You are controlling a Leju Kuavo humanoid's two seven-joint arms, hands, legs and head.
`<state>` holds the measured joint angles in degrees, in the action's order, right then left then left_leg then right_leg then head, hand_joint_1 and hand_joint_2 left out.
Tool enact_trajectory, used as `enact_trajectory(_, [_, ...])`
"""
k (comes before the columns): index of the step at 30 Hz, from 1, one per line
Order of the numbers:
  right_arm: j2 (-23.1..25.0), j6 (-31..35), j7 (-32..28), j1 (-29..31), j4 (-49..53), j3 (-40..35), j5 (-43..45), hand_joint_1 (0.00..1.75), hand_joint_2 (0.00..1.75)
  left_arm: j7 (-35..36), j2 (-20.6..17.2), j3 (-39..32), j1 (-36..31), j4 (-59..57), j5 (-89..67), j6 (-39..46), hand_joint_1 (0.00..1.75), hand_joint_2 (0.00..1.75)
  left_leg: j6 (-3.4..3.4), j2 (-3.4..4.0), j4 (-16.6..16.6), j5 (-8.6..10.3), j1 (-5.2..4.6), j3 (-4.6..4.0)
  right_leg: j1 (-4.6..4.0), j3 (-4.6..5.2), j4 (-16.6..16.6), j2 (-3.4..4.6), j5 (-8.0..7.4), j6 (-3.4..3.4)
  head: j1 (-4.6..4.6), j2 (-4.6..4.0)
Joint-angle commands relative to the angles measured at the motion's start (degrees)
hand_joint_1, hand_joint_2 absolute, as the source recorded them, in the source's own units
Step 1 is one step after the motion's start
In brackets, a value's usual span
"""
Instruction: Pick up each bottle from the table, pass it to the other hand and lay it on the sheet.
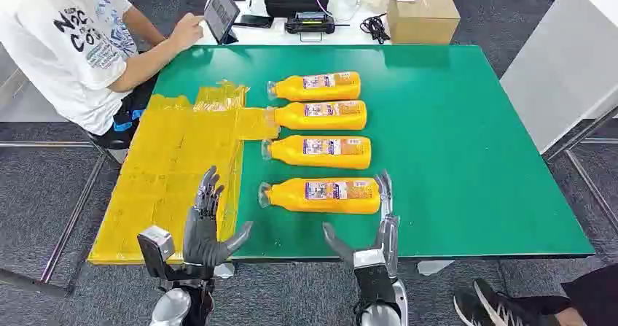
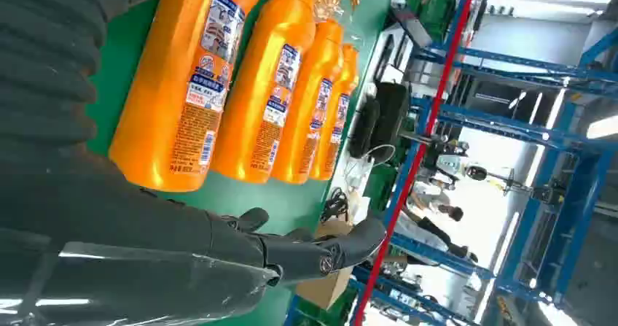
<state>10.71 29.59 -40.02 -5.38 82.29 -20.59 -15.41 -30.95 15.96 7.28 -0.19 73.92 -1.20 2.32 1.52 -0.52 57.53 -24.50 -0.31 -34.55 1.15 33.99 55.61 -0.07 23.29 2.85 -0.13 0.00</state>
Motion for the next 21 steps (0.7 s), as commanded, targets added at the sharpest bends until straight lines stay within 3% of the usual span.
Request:
enact_trajectory(1, [-0.8,0.2,0.0,0.9,-1.8,-0.3,0.0,0.00,1.75,0.2,-0.7,0.2,-0.8,-1.1,0.0,0.2,0.00,1.75,-0.11,0.07,0.0,-0.12,0.09,0.28,-0.10,-0.30,-0.1,0.03,0.09,-0.14,0.00,0.00])
enact_trajectory(21, [-0.9,-0.2,0.0,1.7,-2.8,0.2,-0.7,0.00,1.75,0.3,-0.5,-0.4,-1.9,-1.9,0.3,0.4,0.00,1.75,-0.11,0.05,0.0,-0.11,0.10,0.27,-0.11,-0.29,-0.1,0.01,0.08,-0.14,0.00,0.00])
